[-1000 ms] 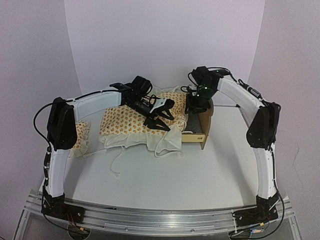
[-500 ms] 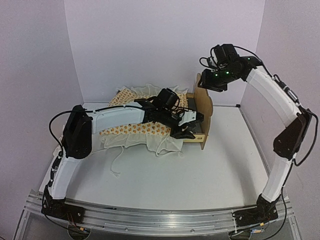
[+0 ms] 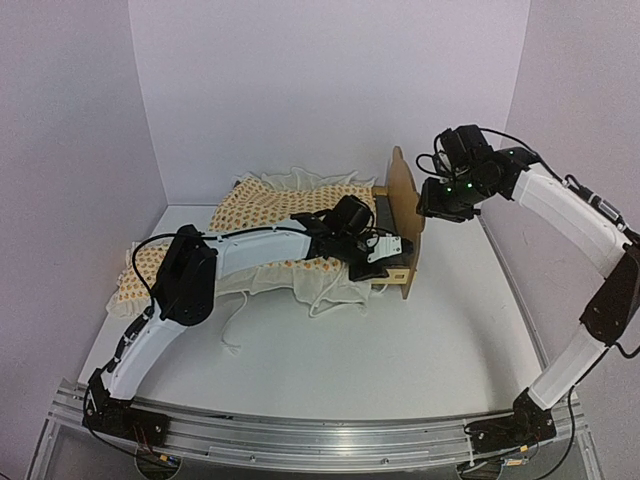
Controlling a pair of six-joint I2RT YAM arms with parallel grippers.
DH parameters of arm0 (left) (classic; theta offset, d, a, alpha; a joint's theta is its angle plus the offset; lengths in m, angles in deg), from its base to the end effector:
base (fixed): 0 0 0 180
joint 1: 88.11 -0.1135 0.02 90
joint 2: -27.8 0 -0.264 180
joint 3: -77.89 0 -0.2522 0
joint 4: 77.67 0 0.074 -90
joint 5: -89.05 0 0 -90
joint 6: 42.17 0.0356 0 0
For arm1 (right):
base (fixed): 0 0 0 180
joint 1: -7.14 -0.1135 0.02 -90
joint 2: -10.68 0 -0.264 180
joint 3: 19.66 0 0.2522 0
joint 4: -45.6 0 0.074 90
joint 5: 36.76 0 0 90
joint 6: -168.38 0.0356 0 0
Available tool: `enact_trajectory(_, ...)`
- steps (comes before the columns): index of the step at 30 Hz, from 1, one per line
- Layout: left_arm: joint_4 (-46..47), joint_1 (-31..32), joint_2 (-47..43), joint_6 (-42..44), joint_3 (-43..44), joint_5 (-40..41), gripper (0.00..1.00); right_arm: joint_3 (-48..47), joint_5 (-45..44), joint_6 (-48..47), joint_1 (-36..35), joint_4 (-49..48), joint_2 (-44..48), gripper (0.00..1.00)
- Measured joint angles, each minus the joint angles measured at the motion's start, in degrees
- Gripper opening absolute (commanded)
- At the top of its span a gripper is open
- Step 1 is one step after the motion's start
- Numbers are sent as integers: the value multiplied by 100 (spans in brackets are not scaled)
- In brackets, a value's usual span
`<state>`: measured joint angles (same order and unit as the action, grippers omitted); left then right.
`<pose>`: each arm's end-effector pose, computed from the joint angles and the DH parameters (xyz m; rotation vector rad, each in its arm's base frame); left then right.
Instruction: Set up the pet bed
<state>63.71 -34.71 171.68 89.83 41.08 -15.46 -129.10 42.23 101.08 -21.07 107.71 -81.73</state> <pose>0.3323 -0.4624 0.1974 1.7603 1.4178 -0.3919 0.3109 0.1591 0.3740 -0.0194 2.3491 0.2128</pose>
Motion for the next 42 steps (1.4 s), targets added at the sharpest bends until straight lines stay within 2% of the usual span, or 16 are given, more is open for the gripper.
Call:
enact_trajectory(5, -411, 29, 255, -76, 261, 48, 39, 388, -71, 93, 0, -144, 326, 42)
enact_trajectory(8, -524, 29, 312, -196, 297, 14, 44, 595, -7, 94, 0, -291, 588, 42)
enact_trajectory(13, -529, 8, 222, -435, 177, -249, 48, 1419, 1072, -177, 4, -997, 1234, 37)
enact_trajectory(18, -701, -28, 144, -598, 257, -538, 60, 2639, 1798, 10, -7, -1556, 1807, 41)
enact_trajectory(21, -874, -29, -47, -613, 252, -788, 67, 3784, 1896, 520, -7, -2180, 2245, 41)
enact_trajectory(25, -1165, -9, -607, -597, 243, -1468, 72, 5119, 1822, 1267, -54, -2961, 2702, 39)
enact_trajectory(28, -1338, 10, -1128, -571, 246, -1764, 72, 5608, 1443, 1707, -370, -3598, 2626, 40)
enact_trajectory(32, -1556, -48, -1741, -425, 222, -1847, 67, 6023, 871, 2354, -934, -4748, 2130, 41)
enact_trajectory(36, -1744, -335, -2044, 8, -258, -1508, 62, 5941, 373, 2821, -1184, -5704, 943, 41)
enact_trajectory(42, -2315, -819, -1741, 726, -1032, -740, 64, 5723, 116, 3206, -1153, -6132, 10, 42)
